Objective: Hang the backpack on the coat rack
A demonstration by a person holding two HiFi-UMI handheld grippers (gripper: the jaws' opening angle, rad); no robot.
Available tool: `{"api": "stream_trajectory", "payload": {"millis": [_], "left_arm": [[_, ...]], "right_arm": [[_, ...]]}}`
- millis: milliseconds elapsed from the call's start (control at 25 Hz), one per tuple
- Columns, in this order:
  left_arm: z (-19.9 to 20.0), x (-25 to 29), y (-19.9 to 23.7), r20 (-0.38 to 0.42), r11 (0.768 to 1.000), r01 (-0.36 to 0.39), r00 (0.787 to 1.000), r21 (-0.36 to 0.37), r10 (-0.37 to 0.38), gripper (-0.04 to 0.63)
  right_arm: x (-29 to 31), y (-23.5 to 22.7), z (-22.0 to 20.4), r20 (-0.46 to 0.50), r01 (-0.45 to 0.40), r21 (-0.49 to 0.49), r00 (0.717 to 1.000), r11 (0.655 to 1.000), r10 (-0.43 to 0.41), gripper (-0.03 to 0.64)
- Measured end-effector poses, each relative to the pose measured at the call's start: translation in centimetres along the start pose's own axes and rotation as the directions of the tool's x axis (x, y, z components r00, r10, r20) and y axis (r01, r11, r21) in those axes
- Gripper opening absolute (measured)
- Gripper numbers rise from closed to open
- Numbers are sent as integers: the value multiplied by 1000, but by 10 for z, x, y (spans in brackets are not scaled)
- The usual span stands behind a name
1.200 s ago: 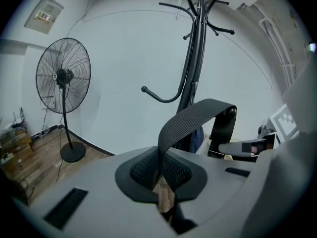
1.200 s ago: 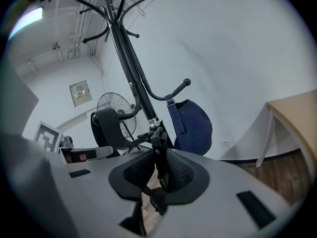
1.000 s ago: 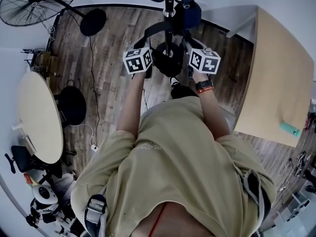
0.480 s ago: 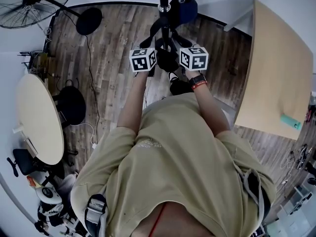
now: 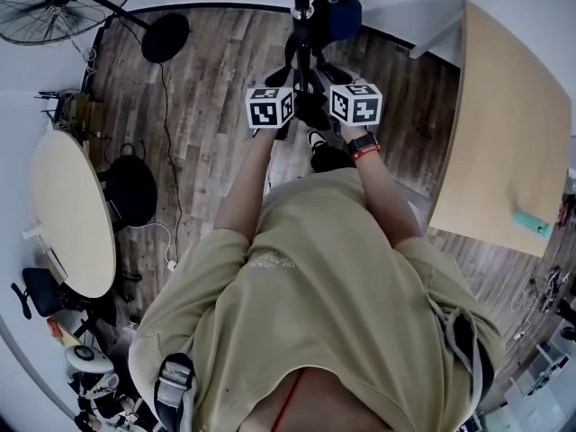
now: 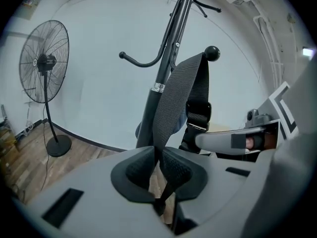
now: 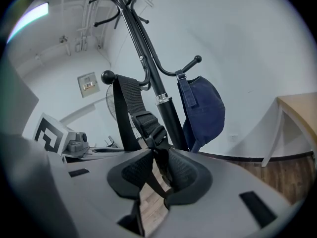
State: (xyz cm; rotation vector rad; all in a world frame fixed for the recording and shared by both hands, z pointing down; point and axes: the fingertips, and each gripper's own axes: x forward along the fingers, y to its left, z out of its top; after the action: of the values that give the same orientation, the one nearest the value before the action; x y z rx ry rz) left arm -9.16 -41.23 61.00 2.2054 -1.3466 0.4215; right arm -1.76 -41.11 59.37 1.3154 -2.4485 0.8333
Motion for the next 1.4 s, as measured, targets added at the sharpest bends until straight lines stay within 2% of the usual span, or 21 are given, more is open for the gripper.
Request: {"api": "stream_trajectory", "payload": {"millis": [280,360,480,720,1160,1400], "left_arm": [[-9,-17,-5,16,1000,2,1000,-2,-2,37],[-6,-26,-4,39,1000,-17,999,-4,17,37],[0,-41,-3,74,999,-48,996,4,48,35],[10,-66,-12,133,998,-58,990,33,53,35],[31,-128,-28,251,998,-44,967,51,29,28],[52,-165,-44,330,979,-109,943,170,48,28]], "right_arm": [[-17,-1,-4,6,-15,72,1000,997,14,119],[-23,0,1,20,-12,83,1000,996,10,120],[-32,6,7,34,-5,75,999,997,2,119],[-56,15,12,74,9,2,997,1000,-9,108],[-117,25,20,187,62,8,980,998,-62,64],[-154,46,32,258,71,-14,964,997,-64,52]]}}
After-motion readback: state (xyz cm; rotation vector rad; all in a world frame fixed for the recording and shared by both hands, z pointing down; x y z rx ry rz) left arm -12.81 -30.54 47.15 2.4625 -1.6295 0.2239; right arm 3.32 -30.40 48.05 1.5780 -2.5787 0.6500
